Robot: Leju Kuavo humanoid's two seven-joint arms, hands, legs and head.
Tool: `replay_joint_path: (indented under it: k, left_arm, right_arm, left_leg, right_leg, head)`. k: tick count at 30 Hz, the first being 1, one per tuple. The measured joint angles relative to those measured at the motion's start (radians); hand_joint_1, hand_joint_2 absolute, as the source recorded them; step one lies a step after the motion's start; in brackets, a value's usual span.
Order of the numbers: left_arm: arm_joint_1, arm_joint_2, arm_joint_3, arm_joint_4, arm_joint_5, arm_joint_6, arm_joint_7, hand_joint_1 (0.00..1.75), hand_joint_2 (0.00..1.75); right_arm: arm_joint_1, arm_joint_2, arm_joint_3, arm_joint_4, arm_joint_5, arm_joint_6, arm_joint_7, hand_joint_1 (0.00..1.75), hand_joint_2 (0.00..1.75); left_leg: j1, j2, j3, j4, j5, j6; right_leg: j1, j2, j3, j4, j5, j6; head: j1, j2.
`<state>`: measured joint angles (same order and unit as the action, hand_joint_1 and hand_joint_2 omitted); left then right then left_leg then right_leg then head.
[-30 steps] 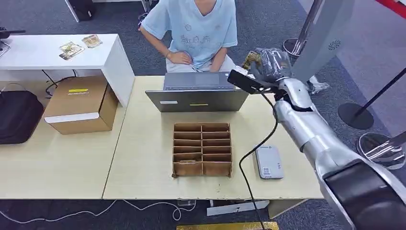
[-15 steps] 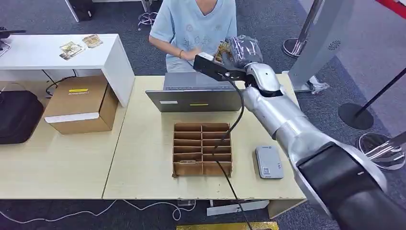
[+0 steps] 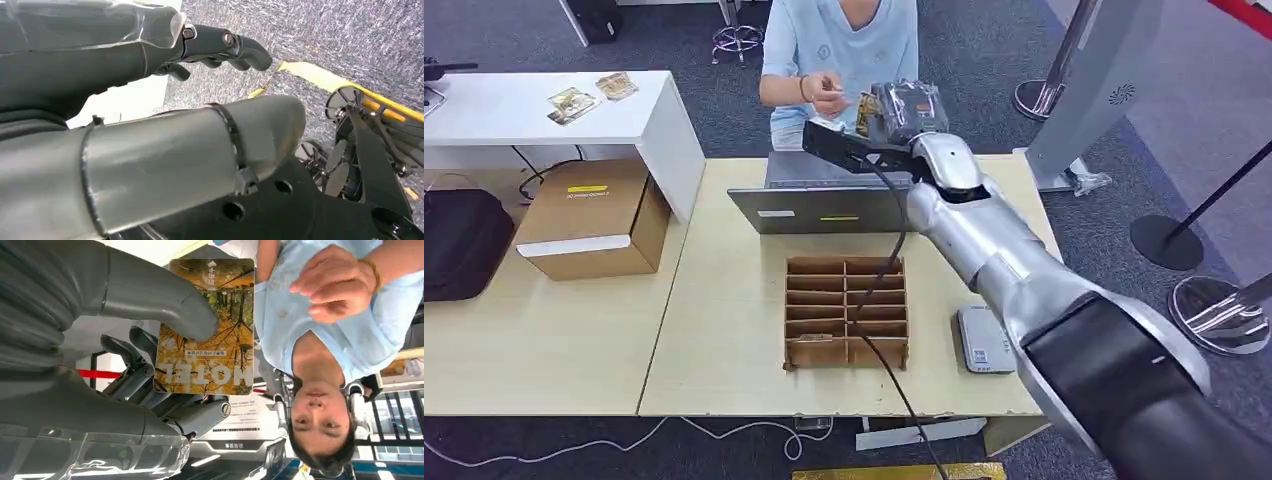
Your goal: Pass the card to the sensor for recognition and then transmit it.
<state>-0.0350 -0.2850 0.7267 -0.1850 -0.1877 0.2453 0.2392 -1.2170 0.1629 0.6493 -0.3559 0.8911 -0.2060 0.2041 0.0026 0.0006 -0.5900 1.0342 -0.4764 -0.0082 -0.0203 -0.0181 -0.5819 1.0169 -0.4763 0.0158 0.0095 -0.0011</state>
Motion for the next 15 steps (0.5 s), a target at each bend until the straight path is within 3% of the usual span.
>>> replay_joint_path:
  k: [2, 6, 15]
  left_arm:
    - [-0.001, -0.001, 0.0, 0.0, 0.011, 0.01, -0.005, 0.0, 0.0]
    - [-0.002, -0.004, 0.038, 0.0, 0.111, 0.06, -0.098, 0.0, 0.0]
    - [-0.009, -0.006, 0.167, -0.001, 0.248, 0.042, -0.201, 0.0, 0.0]
  right_arm:
    - [0.0, 0.0, -0.001, 0.004, 0.0, 0.001, 0.003, 1.75, 1.75]
    - [-0.001, -0.008, -0.016, 0.011, 0.017, 0.001, 0.007, 1.75, 1.75]
    - [0.003, -0.068, -0.066, 0.013, 0.055, -0.002, 0.009, 1.75, 1.75]
  left_leg:
    - [0.0, 0.0, 0.0, 0.0, 0.0, 0.0]
    - [0.0, 0.0, 0.0, 0.0, 0.0, 0.0]
    - [0.0, 0.0, 0.0, 0.0, 0.0, 0.0]
  right_leg:
    - [0.0, 0.0, 0.0, 0.0, 0.0, 0.0]
    - [0.0, 0.0, 0.0, 0.0, 0.0, 0.0]
    - [0.0, 0.001, 0.0, 0.0, 0.001, -0.001]
  head:
    - [0.0, 0.0]
    - [0.0, 0.0]
    - [0.0, 0.0]
